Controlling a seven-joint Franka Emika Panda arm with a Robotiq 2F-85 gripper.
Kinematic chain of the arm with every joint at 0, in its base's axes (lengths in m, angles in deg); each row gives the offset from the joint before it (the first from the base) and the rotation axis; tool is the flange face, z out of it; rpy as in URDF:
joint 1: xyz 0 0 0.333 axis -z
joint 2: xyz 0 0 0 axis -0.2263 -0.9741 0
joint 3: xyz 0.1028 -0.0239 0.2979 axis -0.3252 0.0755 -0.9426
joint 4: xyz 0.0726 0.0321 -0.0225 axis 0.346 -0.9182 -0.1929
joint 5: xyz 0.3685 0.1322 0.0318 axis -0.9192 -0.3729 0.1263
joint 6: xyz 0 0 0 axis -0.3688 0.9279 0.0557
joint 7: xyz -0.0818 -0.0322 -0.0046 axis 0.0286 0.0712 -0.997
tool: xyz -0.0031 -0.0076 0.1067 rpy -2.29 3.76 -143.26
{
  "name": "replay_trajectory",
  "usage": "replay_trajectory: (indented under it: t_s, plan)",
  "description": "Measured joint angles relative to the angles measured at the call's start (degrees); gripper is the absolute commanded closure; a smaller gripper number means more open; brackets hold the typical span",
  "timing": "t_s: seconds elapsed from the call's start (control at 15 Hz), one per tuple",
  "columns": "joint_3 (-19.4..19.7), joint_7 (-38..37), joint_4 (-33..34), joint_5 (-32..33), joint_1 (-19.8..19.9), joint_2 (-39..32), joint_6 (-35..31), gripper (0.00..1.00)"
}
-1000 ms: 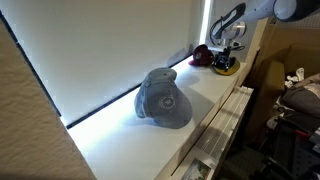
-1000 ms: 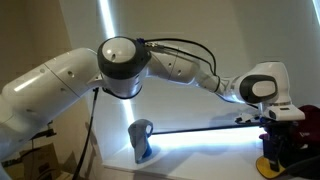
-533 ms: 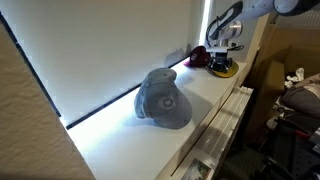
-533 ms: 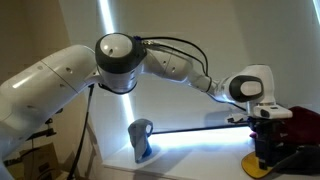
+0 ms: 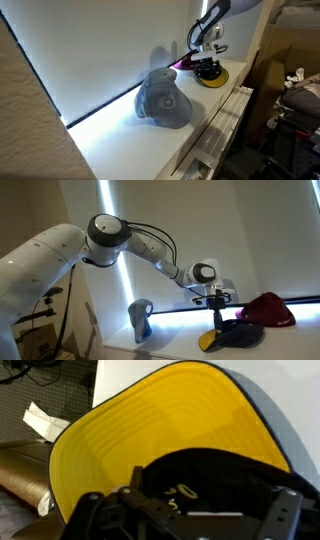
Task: Slide the black cap to the left on the windowsill
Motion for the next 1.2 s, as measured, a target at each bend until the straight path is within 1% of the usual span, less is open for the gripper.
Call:
replay_trajectory:
  t_s: [0.2, 0.33, 0.6, 0.73, 0.87, 1.0, 1.2]
  plan:
    - [-0.67, 0.5, -3.11, 6.48, -3.87, 1.8, 0.01, 0.0]
    - [-0.92, 1.92, -4.51, 10.6, -5.59, 2.5, 0.01, 0.0]
    - [-1.49, 6.97, -6.76, 17.63, -7.58, 3.48, -0.65, 0.0]
    - [-1.87, 10.68, -8.6, 20.09, -7.91, 4.36, -2.66, 0.0]
    - [-2.38, 13.59, -12.46, 19.75, -7.6, 6.63, -7.85, 0.0]
    - [-3.88, 14.6, -18.28, 18.16, -7.44, 9.98, -14.41, 0.0]
    - [-6.77, 18.7, -27.05, 13.13, -7.11, 14.9, -22.16, 0.0]
